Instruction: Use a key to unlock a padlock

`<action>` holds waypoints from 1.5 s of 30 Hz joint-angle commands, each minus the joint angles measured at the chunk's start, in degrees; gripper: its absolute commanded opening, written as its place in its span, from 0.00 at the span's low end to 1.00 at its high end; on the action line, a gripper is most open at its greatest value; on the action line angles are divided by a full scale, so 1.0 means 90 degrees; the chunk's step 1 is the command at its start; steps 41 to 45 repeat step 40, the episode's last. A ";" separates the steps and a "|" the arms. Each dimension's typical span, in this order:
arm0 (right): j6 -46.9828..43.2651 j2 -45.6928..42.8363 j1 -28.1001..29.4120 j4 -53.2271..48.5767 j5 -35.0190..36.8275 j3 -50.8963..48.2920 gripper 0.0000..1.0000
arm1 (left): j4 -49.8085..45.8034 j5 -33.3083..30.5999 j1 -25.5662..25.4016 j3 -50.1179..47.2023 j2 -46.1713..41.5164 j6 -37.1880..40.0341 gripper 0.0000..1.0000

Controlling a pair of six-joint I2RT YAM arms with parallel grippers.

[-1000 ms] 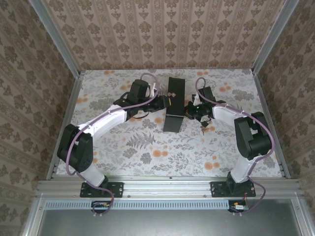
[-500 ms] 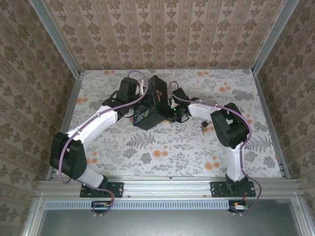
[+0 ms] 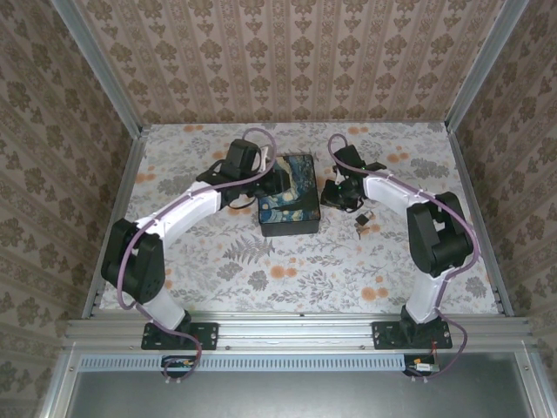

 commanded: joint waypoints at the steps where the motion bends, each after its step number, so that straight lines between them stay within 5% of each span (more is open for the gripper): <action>1: -0.0458 -0.0194 0.0010 -0.0561 0.0317 -0.0008 0.23 | -0.0373 -0.0046 0.0311 0.0341 -0.0079 0.0498 0.38; 4: -0.0617 -0.0559 -0.0111 -0.0463 0.0309 -0.0259 0.37 | -0.1060 -0.0607 0.0582 0.0566 -0.0174 0.1523 0.45; 5: -0.0720 -0.0743 -0.0172 -0.0391 0.0365 -0.0380 0.49 | -0.1152 -0.0955 0.0680 0.0567 -0.0210 0.1914 0.78; 6: -0.0822 -0.0900 -0.0243 -0.0308 0.0453 -0.0491 0.72 | -0.1232 -0.1356 0.0702 0.0538 -0.0246 0.2176 1.00; 7: -0.0975 -0.1097 -0.0343 -0.0206 0.0543 -0.0615 0.99 | -0.1091 -0.1677 0.0920 0.0378 -0.0349 0.2433 1.00; 11: -0.1763 -0.2140 -0.0854 0.0671 0.1977 -0.1390 1.00 | 0.0519 -0.2504 0.1492 -0.1120 -0.1220 0.3517 1.00; 14: -0.2752 -0.3300 -0.1256 0.3284 0.2677 -0.3178 1.00 | 0.2196 -0.3096 0.1999 -0.2733 -0.1877 0.4851 1.00; 16: -0.3230 -0.3594 -0.1428 0.4589 0.2845 -0.4059 1.00 | 0.2339 -0.3272 0.2588 -0.3112 -0.1822 0.4594 1.00; 21: -0.3123 -0.2865 -0.1830 0.7065 0.2999 -0.5139 1.00 | 0.5065 -0.3491 0.3001 -0.4624 -0.1308 0.4744 1.00; 24: -0.3254 -0.2327 -0.1906 0.7739 0.2322 -0.5183 1.00 | 0.6017 -0.2579 0.3502 -0.4986 -0.1041 0.4628 1.00; 26: -0.3213 -0.1733 -0.1977 0.9603 0.2196 -0.5834 1.00 | 0.7757 -0.2162 0.3796 -0.5551 -0.0392 0.4466 1.00; 27: -0.3087 -0.1909 -0.2029 0.9492 0.2299 -0.5939 1.00 | 0.7101 -0.2060 0.3849 -0.5471 -0.0632 0.4353 1.00; 33: -0.3068 -0.1933 -0.2024 0.9056 0.2405 -0.5732 1.00 | 0.7215 -0.3231 0.3270 -0.5453 -0.0584 0.4693 1.00; 37: -0.3066 -0.1923 -0.2024 0.9022 0.2406 -0.5715 1.00 | 0.6905 -0.2530 0.3544 -0.5275 -0.0580 0.4611 1.00; 45: -0.3068 -0.1929 -0.2014 0.9021 0.2416 -0.5720 1.00 | 0.7090 -0.2689 0.3418 -0.5379 -0.0586 0.4713 1.00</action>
